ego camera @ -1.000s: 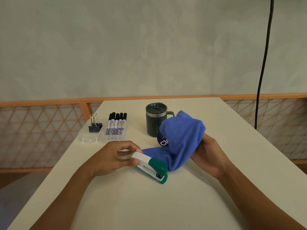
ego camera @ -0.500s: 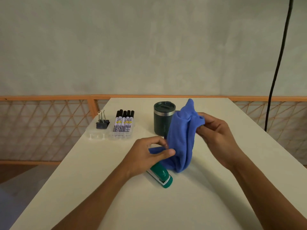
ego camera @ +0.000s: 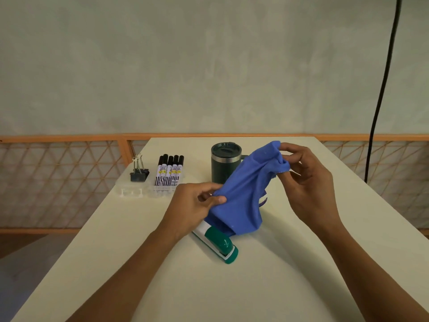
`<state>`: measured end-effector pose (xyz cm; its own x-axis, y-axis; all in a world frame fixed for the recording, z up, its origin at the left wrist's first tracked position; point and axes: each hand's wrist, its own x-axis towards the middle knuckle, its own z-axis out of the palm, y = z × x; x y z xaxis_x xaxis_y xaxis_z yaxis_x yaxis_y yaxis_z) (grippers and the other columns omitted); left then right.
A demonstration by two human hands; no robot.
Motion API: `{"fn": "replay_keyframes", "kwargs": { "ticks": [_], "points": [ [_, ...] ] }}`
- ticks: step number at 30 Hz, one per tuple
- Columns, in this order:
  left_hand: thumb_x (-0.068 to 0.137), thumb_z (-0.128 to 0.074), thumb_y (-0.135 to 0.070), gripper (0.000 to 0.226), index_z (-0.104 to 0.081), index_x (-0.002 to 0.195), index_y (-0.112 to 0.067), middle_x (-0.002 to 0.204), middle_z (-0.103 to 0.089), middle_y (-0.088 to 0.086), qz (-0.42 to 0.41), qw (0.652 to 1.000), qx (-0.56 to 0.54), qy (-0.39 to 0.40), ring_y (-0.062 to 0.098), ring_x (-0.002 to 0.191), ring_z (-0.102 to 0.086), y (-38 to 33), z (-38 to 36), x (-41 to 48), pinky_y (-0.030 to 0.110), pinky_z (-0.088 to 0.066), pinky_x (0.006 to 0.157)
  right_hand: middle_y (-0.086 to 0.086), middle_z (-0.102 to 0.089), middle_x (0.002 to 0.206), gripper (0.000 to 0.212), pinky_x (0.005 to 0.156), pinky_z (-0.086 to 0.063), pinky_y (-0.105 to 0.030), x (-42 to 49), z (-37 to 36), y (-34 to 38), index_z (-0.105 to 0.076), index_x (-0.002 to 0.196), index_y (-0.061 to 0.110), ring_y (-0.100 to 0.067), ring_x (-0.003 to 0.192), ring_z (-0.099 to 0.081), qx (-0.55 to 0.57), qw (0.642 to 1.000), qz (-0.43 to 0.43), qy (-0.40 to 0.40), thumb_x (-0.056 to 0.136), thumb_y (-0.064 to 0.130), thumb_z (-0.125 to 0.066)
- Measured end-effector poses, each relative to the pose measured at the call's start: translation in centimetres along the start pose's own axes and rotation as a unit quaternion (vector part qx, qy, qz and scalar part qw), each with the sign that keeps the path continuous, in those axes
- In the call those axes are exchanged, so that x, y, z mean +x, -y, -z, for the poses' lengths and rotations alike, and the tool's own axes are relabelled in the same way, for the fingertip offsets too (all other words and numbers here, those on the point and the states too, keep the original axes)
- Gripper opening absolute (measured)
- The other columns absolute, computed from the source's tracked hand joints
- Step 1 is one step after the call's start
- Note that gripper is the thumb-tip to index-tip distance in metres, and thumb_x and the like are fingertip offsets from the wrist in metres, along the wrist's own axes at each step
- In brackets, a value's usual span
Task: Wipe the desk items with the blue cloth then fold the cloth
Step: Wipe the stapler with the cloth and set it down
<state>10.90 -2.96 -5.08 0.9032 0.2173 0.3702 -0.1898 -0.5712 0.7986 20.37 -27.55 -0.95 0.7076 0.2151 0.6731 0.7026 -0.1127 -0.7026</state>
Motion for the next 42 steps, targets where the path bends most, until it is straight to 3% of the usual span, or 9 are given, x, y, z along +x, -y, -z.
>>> {"fn": "replay_keyframes", "kwargs": {
  "ticks": [2, 10, 20, 23, 25, 29, 34, 38, 42],
  "points": [
    [0.098, -0.079, -0.03, 0.002, -0.08, 0.096, -0.029, 0.081, -0.067, -0.008, -0.053, 0.995, 0.087, -0.006, 0.009, 0.073, -0.06, 0.7, -0.3, 0.3, 0.021, -0.049, 0.07, 0.019, -0.069, 0.132, 0.009, 0.093, -0.06, -0.029, -0.2, -0.1, 0.4, -0.066, 0.104, 0.021, -0.01, 0.115, -0.071, 0.019, 1.0, -0.01, -0.002, 0.101, 0.012, -0.069],
    [0.112, -0.042, -0.052, 0.051, -0.058, 0.082, -0.013, 0.088, -0.046, -0.004, -0.099, 0.971, 0.217, 0.004, 0.017, 0.074, -0.053, 1.5, -0.7, 0.4, 0.034, -0.046, 0.071, 0.015, -0.073, 0.128, 0.009, 0.088, -0.06, -0.023, -0.4, -0.5, 0.8, -0.059, 0.105, 0.011, -0.007, 0.112, -0.074, 0.081, 0.996, -0.033, -0.02, 0.103, 0.004, -0.064],
    [0.08, -0.094, -0.03, 0.027, -0.074, 0.075, -0.012, 0.072, -0.072, -0.005, -0.103, 0.991, 0.052, -0.07, 0.019, 0.068, -0.069, 1.4, -0.1, 0.6, 0.044, -0.061, 0.069, 0.011, -0.073, 0.092, 0.017, 0.073, -0.065, -0.029, -0.8, -0.8, -1.5, -0.063, 0.104, 0.011, -0.013, 0.089, -0.074, 0.03, 0.981, -0.185, -0.048, 0.111, 0.019, -0.049],
    [0.069, -0.099, -0.039, 0.037, -0.068, 0.075, -0.02, 0.079, -0.074, -0.012, -0.039, 0.995, 0.015, -0.089, 0.013, 0.077, -0.073, 0.2, 0.5, 0.3, 0.03, -0.063, 0.072, 0.002, -0.078, 0.101, 0.034, 0.08, -0.065, -0.036, -1.3, -0.9, -2.2, -0.07, 0.11, 0.014, -0.021, 0.096, -0.077, 0.077, 0.967, -0.243, 0.005, 0.115, 0.024, -0.038],
    [0.068, -0.096, -0.051, 0.043, -0.067, 0.084, -0.022, 0.086, -0.073, -0.011, -0.005, 0.998, 0.026, -0.056, 0.011, 0.08, -0.069, -0.3, 1.5, -0.1, 0.023, -0.057, 0.07, 0.001, -0.079, 0.108, 0.042, 0.085, -0.064, -0.037, -1.7, -0.9, -2.4, -0.07, 0.119, 0.015, -0.021, 0.102, -0.077, 0.136, 0.949, -0.279, 0.062, 0.117, 0.033, -0.032],
    [0.072, -0.091, -0.056, 0.041, -0.077, 0.103, -0.034, 0.112, -0.074, -0.015, 0.055, 0.989, 0.056, 0.129, 0.011, 0.099, -0.067, 0.8, 5.1, -1.1, 0.042, -0.059, 0.092, 0.009, -0.077, 0.095, 0.046, 0.084, -0.061, -0.032, -1.8, -1.0, -2.7, -0.066, 0.121, 0.017, -0.01, 0.093, -0.074, 0.191, 0.924, -0.322, 0.074, 0.115, 0.046, -0.031],
    [0.062, -0.098, -0.056, 0.061, -0.074, 0.118, -0.055, 0.129, -0.064, -0.034, 0.06, 0.961, 0.138, 0.231, 0.001, 0.118, -0.059, 1.6, 6.5, -2.2, 0.029, -0.056, 0.1, -0.016, -0.061, 0.098, 0.049, 0.074, -0.048, -0.027, -2.2, -0.3, -1.6, -0.055, 0.101, -0.002, -0.018, 0.083, -0.055, 0.018, 0.973, -0.205, 0.105, 0.095, 0.041, -0.034],
    [0.069, -0.099, -0.045, 0.04, -0.082, 0.106, -0.044, 0.116, -0.073, -0.021, 0.039, 0.973, 0.094, 0.205, 0.004, 0.108, -0.064, 1.3, 5.9, -2.4, 0.03, -0.057, 0.094, 0.01, -0.058, 0.099, 0.017, 0.079, -0.047, -0.01, -2.7, -0.9, 0.6, -0.056, 0.098, 0.034, 0.013, 0.085, -0.057, 0.043, 0.99, -0.096, 0.097, 0.096, 0.023, -0.044],
    [0.074, -0.095, -0.046, 0.033, -0.082, 0.103, -0.036, 0.107, -0.076, -0.02, 0.041, 0.983, 0.08, 0.162, 0.01, 0.105, -0.069, 1.0, 5.4, -2.6, 0.037, -0.06, 0.095, 0.05, -0.057, 0.113, 0.061, 0.091, -0.041, -0.001, -3.3, -1.4, 1.2, -0.055, 0.106, 0.081, 0.021, 0.111, -0.055, 0.031, 0.98, -0.082, 0.18, 0.096, 0.021, -0.061]
  ]
}}
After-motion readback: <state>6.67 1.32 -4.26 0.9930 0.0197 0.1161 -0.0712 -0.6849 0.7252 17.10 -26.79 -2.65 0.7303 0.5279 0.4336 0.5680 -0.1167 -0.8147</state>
